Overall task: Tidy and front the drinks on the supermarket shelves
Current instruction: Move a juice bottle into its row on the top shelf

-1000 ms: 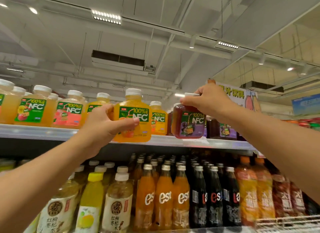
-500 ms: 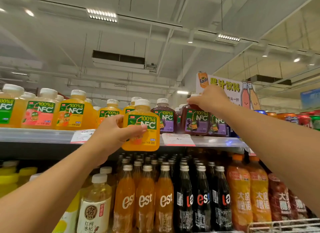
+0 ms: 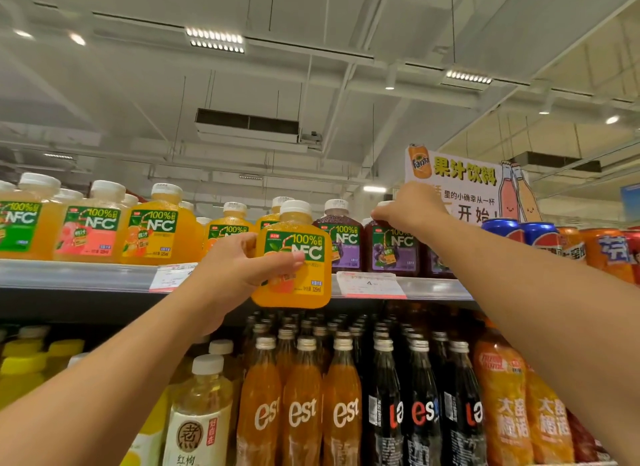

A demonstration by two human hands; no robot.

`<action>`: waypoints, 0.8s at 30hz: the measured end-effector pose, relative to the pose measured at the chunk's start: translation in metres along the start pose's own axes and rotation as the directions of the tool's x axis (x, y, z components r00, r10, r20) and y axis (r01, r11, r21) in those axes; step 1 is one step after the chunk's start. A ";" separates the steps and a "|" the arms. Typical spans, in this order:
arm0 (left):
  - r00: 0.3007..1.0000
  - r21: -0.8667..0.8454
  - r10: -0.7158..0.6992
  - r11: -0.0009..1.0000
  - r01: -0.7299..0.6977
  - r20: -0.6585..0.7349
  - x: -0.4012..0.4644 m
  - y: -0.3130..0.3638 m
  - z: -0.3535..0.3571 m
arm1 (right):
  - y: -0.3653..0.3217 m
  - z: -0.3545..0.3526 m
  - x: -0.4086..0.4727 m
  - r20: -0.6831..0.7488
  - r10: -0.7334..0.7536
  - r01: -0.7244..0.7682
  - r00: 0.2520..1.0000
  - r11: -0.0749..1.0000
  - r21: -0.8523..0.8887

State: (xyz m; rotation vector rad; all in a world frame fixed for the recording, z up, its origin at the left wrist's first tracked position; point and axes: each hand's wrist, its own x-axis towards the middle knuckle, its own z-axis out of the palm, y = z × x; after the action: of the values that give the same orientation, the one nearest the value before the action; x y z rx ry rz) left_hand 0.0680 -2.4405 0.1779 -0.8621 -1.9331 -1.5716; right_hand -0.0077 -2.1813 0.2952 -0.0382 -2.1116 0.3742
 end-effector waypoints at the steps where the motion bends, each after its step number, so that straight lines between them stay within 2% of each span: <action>1: 1.000 0.000 0.001 1.000 -0.001 0.000 0.000 0.000 0.000 | 0.000 0.002 0.000 0.005 -0.006 0.006 1.000 1.000 -0.011; 12: 1.000 -0.005 -0.004 1.000 0.004 0.001 0.001 -0.001 -0.001 | 0.001 0.010 -0.002 -0.023 0.012 -0.012 1.000 1.000 -0.008; 19: 1.000 -0.013 0.002 1.000 -0.002 0.000 0.002 -0.003 -0.003 | 0.000 0.011 -0.020 -0.057 -0.025 0.025 0.998 1.000 0.011; 21: 1.000 -0.014 -0.002 1.000 0.002 0.011 0.002 -0.003 -0.004 | -0.007 0.006 -0.035 -0.117 -0.098 0.097 0.988 0.995 -0.016; 22: 1.000 -0.020 -0.004 1.000 0.005 0.016 0.002 -0.003 -0.004 | -0.014 0.002 -0.044 -0.166 -0.186 0.190 0.968 0.982 0.005; 24: 1.000 -0.030 -0.003 1.000 0.004 0.021 0.003 -0.004 -0.005 | -0.036 -0.008 -0.063 -0.236 -0.355 0.397 0.905 0.904 0.160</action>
State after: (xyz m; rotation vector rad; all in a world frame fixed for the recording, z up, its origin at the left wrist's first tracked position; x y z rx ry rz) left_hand 0.0631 -2.4458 0.1787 -0.8912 -1.9312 -1.6031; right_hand 0.0376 -2.2243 0.2574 0.4343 -1.8171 0.3347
